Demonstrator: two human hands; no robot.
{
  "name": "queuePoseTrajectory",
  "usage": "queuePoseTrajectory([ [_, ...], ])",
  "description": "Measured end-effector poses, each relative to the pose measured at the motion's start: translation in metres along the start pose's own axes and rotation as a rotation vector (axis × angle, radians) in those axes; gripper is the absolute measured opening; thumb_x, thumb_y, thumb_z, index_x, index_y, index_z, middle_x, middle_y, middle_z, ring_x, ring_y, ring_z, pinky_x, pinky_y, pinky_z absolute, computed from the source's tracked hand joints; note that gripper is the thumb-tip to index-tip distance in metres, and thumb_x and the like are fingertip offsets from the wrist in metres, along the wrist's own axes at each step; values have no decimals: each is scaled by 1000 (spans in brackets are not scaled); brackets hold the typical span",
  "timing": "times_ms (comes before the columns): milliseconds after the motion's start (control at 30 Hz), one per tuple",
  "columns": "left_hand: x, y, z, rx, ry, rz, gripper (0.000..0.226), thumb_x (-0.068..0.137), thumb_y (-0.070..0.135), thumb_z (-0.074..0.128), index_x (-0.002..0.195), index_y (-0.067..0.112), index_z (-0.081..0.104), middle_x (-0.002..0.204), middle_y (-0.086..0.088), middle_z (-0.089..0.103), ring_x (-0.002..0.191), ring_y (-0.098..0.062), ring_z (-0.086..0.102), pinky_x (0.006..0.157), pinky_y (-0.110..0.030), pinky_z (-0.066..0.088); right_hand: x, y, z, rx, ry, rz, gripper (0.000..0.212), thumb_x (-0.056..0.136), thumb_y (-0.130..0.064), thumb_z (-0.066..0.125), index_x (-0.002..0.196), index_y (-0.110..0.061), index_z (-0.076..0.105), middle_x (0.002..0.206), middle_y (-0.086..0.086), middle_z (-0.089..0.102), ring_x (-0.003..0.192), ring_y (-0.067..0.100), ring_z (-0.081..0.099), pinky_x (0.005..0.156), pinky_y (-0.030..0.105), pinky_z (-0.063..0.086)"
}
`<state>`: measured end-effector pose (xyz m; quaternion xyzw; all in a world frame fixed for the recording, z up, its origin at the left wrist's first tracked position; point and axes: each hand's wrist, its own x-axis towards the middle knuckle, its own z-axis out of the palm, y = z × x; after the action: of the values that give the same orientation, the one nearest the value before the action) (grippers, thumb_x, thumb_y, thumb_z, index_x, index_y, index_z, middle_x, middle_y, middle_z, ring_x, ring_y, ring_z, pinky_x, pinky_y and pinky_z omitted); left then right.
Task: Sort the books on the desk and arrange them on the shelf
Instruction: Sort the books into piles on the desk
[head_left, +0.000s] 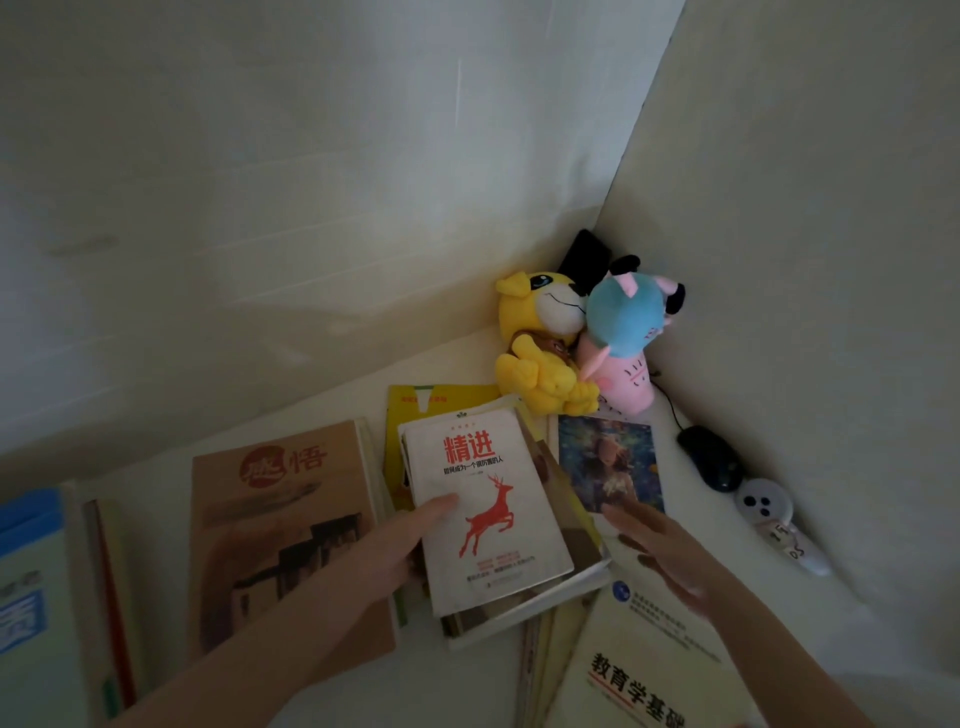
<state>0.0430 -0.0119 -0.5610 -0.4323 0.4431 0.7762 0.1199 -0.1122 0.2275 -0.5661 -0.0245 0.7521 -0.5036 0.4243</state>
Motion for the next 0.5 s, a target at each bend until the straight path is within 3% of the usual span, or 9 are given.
queuePoseTrajectory([
  [33,0,-2,0,-6,6,5,16,89,24,63,104,18,61,107,-10,69,102,-30,63,101,-52,43,-5,5,-4,-28,70,-52,14,89,-35,63,102,-37,57,107,-12,62,96,8,60,75,24,45],
  [100,-3,-9,-1,-8,9,24,11,91,23,61,101,18,62,102,-8,70,97,-28,64,96,-49,46,-15,23,-13,-107,214,-88,24,91,-29,63,114,-29,57,113,-5,62,104,15,61,75,27,47],
  [200,-7,-25,-2,14,25,14,9,93,22,58,96,15,63,89,-5,71,88,-26,64,90,-44,49,-31,64,-20,-332,305,86,102,70,-57,76,150,-20,26,154,5,28,143,26,27,111,45,31],
  [267,-8,-39,-4,58,44,-30,11,93,24,58,98,17,64,95,-5,70,94,-26,63,96,-46,47,-36,87,-20,-513,300,198,149,35,-86,70,154,-19,10,161,8,8,148,26,10,119,46,15],
  [300,-10,-45,-5,71,43,-61,16,93,26,58,105,17,63,102,-5,70,99,-26,62,96,-46,48,-38,93,-20,-581,321,199,157,26,-88,65,154,-19,7,162,8,4,149,25,8,120,45,12],
  [400,-18,-61,-2,95,10,-195,38,89,35,62,123,18,55,113,-6,62,103,-24,58,77,-39,51,-36,98,-29,-655,475,130,128,58,-64,80,154,-17,10,162,8,6,149,26,10,120,47,9],
  [500,-34,-83,10,175,21,-353,52,81,38,72,122,18,48,96,-13,56,85,-25,58,61,-33,52,-42,106,-39,-510,559,192,120,64,-44,85,154,-16,11,161,11,9,146,31,16,117,53,19],
])
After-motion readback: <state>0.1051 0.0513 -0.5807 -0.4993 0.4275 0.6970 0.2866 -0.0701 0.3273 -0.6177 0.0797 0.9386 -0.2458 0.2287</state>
